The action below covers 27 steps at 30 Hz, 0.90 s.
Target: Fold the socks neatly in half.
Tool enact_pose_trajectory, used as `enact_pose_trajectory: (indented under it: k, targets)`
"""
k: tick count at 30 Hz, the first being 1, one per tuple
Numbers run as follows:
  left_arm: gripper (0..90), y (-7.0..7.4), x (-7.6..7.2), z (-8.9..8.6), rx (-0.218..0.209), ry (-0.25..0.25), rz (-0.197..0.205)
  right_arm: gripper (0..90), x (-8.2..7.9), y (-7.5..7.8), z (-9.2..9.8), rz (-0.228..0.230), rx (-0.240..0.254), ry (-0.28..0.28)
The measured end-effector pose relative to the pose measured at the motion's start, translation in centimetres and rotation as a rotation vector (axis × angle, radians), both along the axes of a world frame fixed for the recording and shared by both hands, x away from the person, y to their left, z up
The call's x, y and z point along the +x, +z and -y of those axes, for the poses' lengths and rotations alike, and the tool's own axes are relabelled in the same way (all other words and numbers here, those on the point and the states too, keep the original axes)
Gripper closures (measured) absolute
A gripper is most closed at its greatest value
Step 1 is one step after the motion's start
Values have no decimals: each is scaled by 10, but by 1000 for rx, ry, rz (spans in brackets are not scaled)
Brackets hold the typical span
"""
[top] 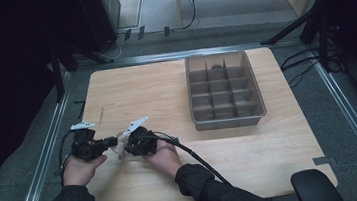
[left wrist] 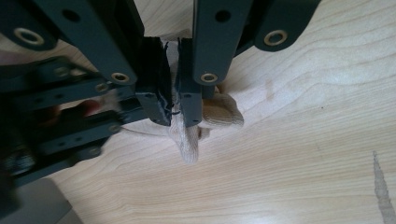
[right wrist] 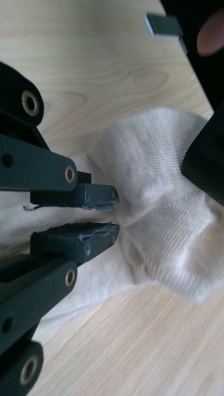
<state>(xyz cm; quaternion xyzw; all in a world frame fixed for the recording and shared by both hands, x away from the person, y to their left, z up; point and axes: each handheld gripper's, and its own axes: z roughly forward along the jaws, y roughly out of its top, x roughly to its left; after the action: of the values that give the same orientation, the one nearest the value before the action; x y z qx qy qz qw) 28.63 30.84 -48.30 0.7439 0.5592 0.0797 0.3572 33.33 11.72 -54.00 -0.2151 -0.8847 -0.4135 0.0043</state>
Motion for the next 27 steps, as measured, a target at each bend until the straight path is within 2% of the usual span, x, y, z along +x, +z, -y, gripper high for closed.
enact_pose_trajectory:
  k: [6,12,15,21,23,27]
  targets:
    - [833,1,-1,0,2,6,-3,839,-2,11,24,-11,17,2]
    - [832,1,0,0,0,9,-6,865,-4,16,48,10,16,-10]
    - [828,0,-1,-1,4,11,-5,865,-3,17,59,5,12,-22]
    - [829,0,-1,-2,0,15,-7,865,-4,12,74,-3,0,-41]
    - [829,0,-1,-1,1,12,-6,864,-5,7,75,-12,-9,-40]
    - [829,1,-1,1,-4,3,-6,865,-7,-3,71,-4,-33,-41]
